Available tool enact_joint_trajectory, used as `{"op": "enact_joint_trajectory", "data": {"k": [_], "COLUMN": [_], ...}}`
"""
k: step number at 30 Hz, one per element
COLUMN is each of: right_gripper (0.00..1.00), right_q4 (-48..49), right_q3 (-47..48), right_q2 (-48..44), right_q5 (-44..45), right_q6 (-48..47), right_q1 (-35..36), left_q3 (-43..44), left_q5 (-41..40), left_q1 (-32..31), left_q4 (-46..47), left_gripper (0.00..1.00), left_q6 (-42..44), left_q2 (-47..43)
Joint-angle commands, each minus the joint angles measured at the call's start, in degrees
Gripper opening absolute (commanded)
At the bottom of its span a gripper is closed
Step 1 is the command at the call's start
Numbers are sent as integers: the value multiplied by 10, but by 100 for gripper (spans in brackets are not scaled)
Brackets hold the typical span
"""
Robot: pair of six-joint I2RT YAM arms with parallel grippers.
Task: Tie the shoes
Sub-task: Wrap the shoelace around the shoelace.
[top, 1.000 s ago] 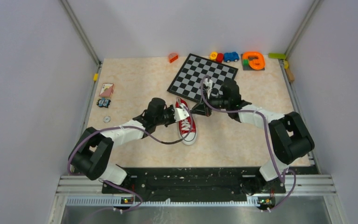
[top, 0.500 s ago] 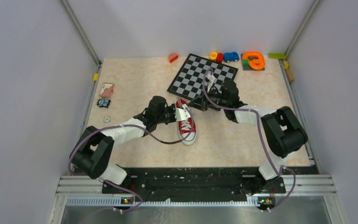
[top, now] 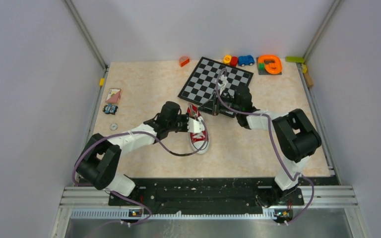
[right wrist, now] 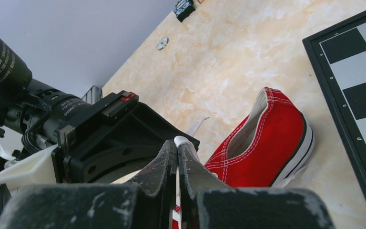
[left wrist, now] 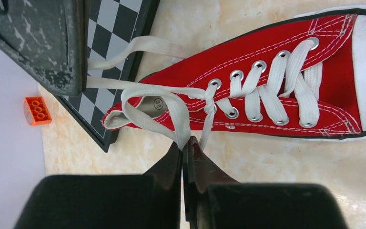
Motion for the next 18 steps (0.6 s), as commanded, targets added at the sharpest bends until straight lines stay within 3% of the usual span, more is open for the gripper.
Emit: {"op": "enact_joint_trajectory", "data": {"k": [1, 18], "right_gripper": [0, 10], "right_q4": [46, 0], "right_q3": [24, 34], "right_q2": [7, 14], "right_q5": [-2, -3], "right_q6": [25, 10], "right_q1": [7, 20], "left_q3": [29, 56], "left_q5": [-20, -19], "left_q1": [-8, -9], "left_q4": [-11, -48], "left_gripper": [0, 0], "left_q6": [33, 53], "left_q2": [8, 24]}}
